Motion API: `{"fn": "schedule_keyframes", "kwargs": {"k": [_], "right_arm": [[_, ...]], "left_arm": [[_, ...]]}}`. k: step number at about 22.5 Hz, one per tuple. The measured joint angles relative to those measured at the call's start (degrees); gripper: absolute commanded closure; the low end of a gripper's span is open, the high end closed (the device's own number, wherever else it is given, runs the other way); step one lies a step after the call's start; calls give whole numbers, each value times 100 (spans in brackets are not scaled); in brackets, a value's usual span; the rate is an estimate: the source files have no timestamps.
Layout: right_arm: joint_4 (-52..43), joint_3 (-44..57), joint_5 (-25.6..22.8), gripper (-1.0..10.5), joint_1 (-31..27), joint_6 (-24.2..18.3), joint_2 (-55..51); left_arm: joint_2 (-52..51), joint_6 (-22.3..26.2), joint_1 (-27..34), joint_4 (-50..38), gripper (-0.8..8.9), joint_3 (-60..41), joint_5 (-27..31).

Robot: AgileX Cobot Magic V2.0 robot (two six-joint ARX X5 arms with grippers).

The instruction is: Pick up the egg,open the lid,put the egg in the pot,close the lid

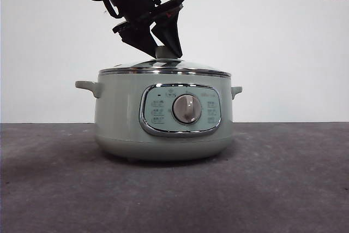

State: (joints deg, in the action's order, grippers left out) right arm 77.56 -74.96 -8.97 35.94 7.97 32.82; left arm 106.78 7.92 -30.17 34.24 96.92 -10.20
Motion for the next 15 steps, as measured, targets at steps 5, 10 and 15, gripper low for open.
{"fn": "schedule_keyframes", "kwargs": {"k": [5, 10, 15], "right_arm": [[0, 0, 0, 538, 0, -7, 0], [0, 0, 0, 538, 0, -17, 0], [0, 0, 0, 538, 0, -24, 0]], "left_arm": [[-2, -20, 4, 256, 736, 66, 4], [-7, -24, 4, 271, 525, 70, 4], [-72, -2, 4, 389, 525, 63, -2]]}}
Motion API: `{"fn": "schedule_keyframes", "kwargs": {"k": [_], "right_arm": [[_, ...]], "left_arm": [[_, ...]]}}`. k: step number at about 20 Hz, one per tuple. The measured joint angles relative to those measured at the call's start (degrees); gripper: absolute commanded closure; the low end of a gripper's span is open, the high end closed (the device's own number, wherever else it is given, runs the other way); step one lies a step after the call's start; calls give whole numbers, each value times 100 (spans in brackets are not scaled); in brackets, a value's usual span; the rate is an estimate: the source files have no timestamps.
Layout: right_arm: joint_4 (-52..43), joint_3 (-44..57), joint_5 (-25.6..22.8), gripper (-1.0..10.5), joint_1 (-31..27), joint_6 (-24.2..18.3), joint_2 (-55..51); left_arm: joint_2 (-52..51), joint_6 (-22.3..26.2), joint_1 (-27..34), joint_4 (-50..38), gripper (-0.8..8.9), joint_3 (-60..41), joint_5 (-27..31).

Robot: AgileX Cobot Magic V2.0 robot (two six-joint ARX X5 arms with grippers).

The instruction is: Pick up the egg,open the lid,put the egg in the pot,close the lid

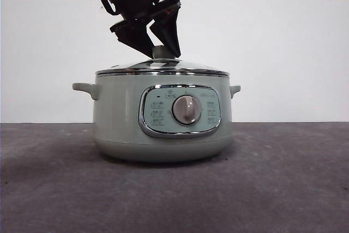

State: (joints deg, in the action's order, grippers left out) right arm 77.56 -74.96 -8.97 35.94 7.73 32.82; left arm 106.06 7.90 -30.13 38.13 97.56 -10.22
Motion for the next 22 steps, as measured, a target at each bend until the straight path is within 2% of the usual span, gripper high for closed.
{"fn": "schedule_keyframes", "kwargs": {"k": [11, 15, 18, 22], "right_arm": [[0, 0, 0, 538, 0, 0, 0], [0, 0, 0, 538, 0, 0, 0], [0, 0, 0, 538, 0, 0, 0], [0, 0, 0, 538, 0, 0, 0]], "left_arm": [[-798, -9, 199, 498, 525, -81, -140], [-1255, -28, 256, 1187, 526, -81, -149], [-1989, -101, 243, 1764, 526, -83, -243], [-3003, -247, 184, 2479, 531, -83, -868]]}}
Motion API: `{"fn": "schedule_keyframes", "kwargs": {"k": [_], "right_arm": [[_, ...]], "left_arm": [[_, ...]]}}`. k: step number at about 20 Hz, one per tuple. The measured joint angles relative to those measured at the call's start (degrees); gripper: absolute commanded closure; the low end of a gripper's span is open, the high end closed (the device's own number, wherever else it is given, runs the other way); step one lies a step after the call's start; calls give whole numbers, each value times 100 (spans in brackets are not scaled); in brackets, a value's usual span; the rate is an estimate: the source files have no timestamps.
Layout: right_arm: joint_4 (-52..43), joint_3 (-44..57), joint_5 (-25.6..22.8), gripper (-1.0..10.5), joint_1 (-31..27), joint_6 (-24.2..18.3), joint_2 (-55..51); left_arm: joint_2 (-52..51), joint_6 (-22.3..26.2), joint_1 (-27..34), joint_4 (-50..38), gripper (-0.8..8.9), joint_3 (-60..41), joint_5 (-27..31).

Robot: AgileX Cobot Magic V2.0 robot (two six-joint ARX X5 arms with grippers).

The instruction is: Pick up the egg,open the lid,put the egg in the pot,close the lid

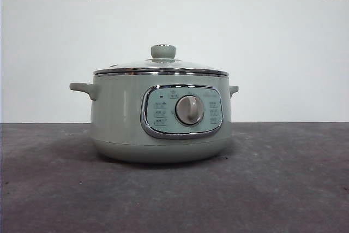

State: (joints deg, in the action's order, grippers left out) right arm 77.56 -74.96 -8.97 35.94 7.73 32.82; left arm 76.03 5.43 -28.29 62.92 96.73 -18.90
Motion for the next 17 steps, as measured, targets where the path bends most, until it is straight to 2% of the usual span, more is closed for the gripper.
{"fn": "schedule_keyframes", "kwargs": {"k": [4, 10, 13, 14, 16, 17], "right_arm": [[0, 0, 2, 538, 0, 0, 0], [0, 0, 195, 539, 0, 0, 0], [0, 0, 197, 544, 0, 0, 2], [0, 0, 197, 626, 0, 0, 2], [0, 0, 197, 952, 0, 0, 2], [0, 0, 197, 953, 0, -2, 2]], "left_arm": [[-813, -57, -11, 485, 535, 0, -380], [-1228, -59, -11, 1285, 542, 0, -398], [-1241, -59, -11, 1281, 772, 0, -398], [-1241, -57, -11, 1281, 825, 0, -398], [-1241, -55, -11, 1281, 821, 0, -398], [-1241, -55, -11, 1281, 821, 0, -398]]}}
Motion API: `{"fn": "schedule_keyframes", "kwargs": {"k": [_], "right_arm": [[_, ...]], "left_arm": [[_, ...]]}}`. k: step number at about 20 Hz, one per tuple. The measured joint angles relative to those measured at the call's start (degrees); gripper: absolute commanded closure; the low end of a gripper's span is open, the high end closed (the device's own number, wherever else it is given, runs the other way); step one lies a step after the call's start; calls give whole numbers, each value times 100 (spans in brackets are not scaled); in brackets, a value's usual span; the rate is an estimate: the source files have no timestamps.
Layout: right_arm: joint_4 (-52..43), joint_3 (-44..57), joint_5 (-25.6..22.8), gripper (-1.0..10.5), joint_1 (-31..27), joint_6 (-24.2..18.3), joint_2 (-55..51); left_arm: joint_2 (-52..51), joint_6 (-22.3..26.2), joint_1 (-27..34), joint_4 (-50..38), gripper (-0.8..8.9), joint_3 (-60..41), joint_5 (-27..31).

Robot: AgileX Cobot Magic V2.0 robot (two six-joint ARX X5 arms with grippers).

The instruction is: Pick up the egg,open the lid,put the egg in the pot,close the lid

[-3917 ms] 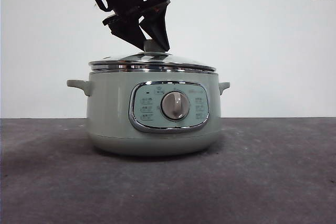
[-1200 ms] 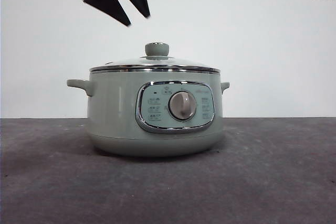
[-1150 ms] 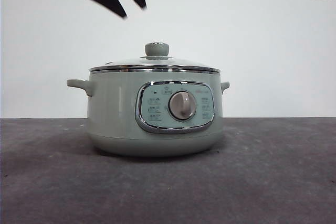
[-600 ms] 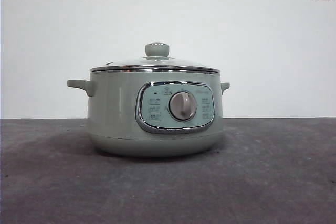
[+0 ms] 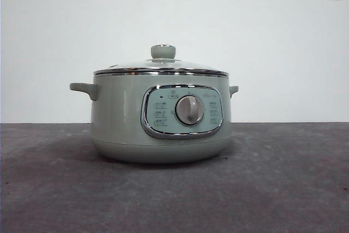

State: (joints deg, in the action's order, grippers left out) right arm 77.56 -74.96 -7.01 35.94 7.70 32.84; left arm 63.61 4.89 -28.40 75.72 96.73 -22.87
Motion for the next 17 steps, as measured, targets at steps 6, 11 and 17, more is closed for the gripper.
{"fn": "schedule_keyframes", "kwargs": {"k": [6, 11, 17], "right_arm": [[0, 0, -2, 949, 0, -2, 0], [0, 0, -26, 946, 0, 0, 0], [0, 0, -162, 946, 0, 0, 0]], "left_arm": [[0, 2, 0, 0, 819, 0, 0], [2, 0, 0, 0, 818, 0, 0], [2, 0, 0, 0, 818, 0, 0]]}}
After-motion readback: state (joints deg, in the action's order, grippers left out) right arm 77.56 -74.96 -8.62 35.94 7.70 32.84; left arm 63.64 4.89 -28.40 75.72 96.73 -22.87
